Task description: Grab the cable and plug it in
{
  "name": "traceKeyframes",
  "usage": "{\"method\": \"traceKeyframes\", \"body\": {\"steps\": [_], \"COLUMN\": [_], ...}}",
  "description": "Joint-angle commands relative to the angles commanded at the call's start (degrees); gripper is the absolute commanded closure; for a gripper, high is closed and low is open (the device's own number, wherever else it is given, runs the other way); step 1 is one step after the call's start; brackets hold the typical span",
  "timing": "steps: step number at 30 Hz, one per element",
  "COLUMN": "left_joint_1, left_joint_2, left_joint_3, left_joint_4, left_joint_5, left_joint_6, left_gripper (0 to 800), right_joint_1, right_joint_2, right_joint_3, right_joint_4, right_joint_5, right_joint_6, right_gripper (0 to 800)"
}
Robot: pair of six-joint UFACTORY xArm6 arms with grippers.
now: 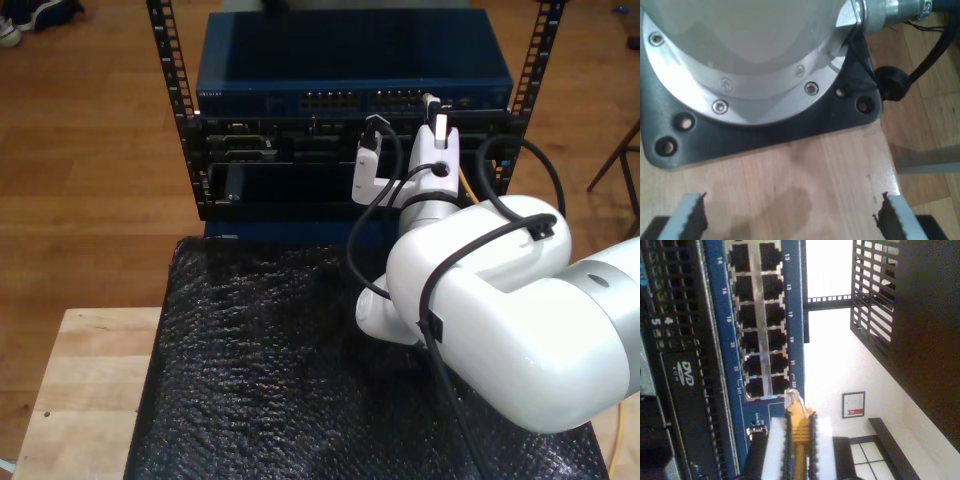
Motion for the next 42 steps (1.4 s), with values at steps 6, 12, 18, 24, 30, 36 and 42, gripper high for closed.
{"method": "traceKeyframes", "body": {"steps": [6,12,18,24,30,36,42], "left_joint_1": [0.0,0.0,0.0,0.0,0.0,0.0,0.0], "left_joint_2": [0.1,0.0,0.0,0.1,0.1,0.1,0.1], "left_joint_3": [0.0,0.0,0.0,0.0,0.0,0.0,0.0], "left_joint_4": [0.0,0.0,0.0,0.0,0.0,0.0,0.0], "left_joint_5": [0.0,0.0,0.0,0.0,0.0,0.0,0.0], "left_joint_6": [0.0,0.0,0.0,0.0,0.0,0.0,0.0], "left_gripper": [1,1,1,1,1,1,1], "right_joint_1": [-0.2,-0.2,-0.2,-0.3,-0.4,-0.4,-0.4], "right_joint_2": [0.1,0.1,0.1,0.1,0.1,0.2,0.1], "right_joint_3": [-0.4,-0.4,-0.5,-0.6,-0.7,-1.0,-1.1], "right_joint_4": [0.0,0.0,0.0,-0.9,-1.1,-1.1,-1.2], "right_joint_5": [0.8,1.1,1.1,1.8,1.8,1.8,1.8], "right_joint_6": [0.0,0.2,0.3,1.0,1.1,1.1,1.1], "right_gripper": [800,800,800,800,800,800,800]}}
